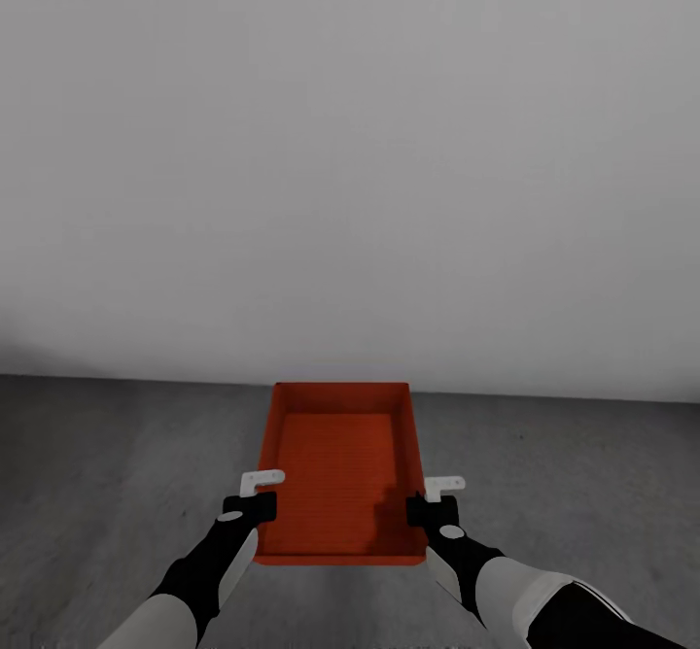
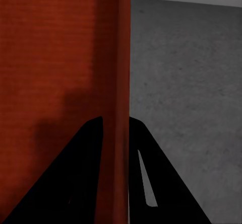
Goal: Move the two storage containers from the living room to the garage. In the garage, place one container on the floor and stack the other container on top of it (either order is fine).
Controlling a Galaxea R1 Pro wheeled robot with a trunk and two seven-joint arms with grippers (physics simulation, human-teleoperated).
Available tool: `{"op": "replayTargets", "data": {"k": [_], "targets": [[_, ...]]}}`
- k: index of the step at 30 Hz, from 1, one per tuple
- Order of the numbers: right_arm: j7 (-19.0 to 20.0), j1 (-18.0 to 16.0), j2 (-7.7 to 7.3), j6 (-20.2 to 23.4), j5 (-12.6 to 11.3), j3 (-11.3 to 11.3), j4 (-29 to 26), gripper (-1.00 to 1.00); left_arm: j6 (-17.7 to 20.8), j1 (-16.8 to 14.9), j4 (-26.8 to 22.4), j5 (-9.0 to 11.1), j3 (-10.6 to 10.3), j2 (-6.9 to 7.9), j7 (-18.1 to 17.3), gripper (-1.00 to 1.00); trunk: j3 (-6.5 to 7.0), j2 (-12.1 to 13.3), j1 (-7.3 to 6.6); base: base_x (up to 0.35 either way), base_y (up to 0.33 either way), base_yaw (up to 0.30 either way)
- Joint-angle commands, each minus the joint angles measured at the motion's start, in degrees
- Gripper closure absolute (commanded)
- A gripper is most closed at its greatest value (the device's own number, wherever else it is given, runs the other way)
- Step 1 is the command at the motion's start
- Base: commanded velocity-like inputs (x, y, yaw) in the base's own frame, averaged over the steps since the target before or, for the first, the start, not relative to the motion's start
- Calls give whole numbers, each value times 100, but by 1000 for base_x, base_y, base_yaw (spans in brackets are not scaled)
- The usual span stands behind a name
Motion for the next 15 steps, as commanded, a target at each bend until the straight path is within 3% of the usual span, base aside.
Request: {"op": "replayTargets", "data": {"k": [1, 15], "targets": [[-37, -1, -2, -50, -170, -1, 20, 100, 48, -6, -59, -76, 59, 3, 156, 100, -15, -3, 0, 0, 0, 0], [-33, -1, -2, -50, -170, -1, 20, 100, 54, -6, -59, -76, 58, 3, 156, 100, -145, -3, 0, 0, 0, 0]]}}
